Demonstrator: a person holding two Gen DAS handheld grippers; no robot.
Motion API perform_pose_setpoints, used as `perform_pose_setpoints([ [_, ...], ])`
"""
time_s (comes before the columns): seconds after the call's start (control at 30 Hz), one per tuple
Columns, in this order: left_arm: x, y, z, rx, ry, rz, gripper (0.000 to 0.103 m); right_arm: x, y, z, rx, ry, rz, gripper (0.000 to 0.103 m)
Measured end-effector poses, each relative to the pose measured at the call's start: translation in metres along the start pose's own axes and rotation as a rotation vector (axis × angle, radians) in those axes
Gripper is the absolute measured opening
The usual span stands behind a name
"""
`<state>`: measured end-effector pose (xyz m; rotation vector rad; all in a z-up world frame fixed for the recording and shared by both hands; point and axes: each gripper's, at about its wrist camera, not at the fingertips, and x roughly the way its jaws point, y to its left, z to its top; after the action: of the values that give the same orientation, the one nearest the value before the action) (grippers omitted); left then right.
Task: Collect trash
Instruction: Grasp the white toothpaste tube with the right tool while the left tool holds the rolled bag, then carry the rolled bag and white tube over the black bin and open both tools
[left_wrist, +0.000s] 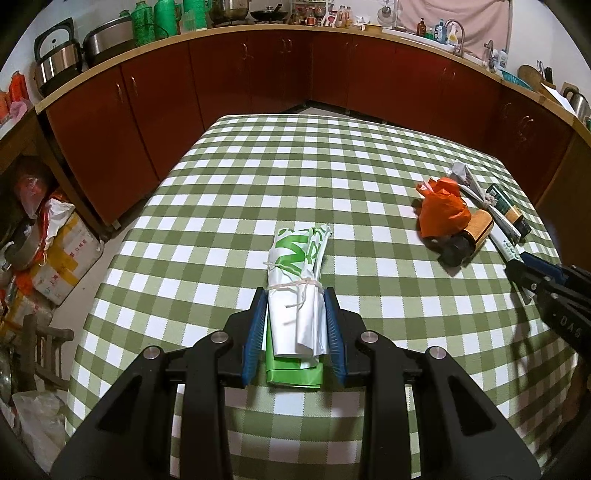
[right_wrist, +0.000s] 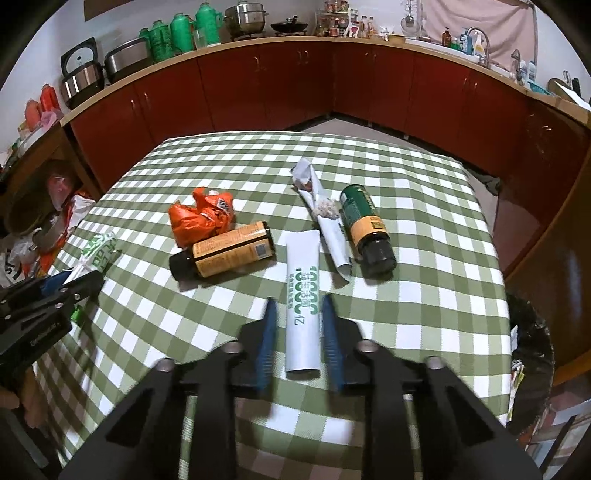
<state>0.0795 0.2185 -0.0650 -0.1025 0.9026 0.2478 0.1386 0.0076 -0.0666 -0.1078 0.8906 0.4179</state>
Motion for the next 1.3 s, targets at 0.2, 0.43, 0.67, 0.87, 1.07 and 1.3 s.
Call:
perform_pose_setpoints([
  [0.2, 0.000, -0.003, -0.001, 0.002, -0.007, 0.013, 0.030, -0.006, 0.001, -0.006, -0.011, -0.010, -0.021, 0.016],
  [0.43, -0.010, -0.011, -0.006, 0.012, -0.017, 0.015, 0.030, -0.028, -0.011, -0.016, 0.012, -0.059, -0.058, 0.015],
  [0.67, -0.032, -0.048, -0.006, 0.059, -0.067, -0.041, 0.030, -0.063, -0.042, -0.035, 0.055, -0.133, -0.133, 0.015],
  [0.87, -0.044, -0.104, -0.007, 0.126, -0.090, -0.130, 0.030, -0.084, -0.084, -0.052, 0.126, -0.173, -0.198, 0.015],
  [1.07, -0.051, -0.173, -0.009, 0.217, -0.115, -0.211, 0.030, -0.106, -0.132, -0.071, 0.213, -0.208, -0.275, 0.015],
  [1.3, -0.048, -0.245, -0.007, 0.295, -0.140, -0.266, 0.030, -0.117, -0.167, -0.083, 0.274, -0.233, -0.334, 0.015],
])
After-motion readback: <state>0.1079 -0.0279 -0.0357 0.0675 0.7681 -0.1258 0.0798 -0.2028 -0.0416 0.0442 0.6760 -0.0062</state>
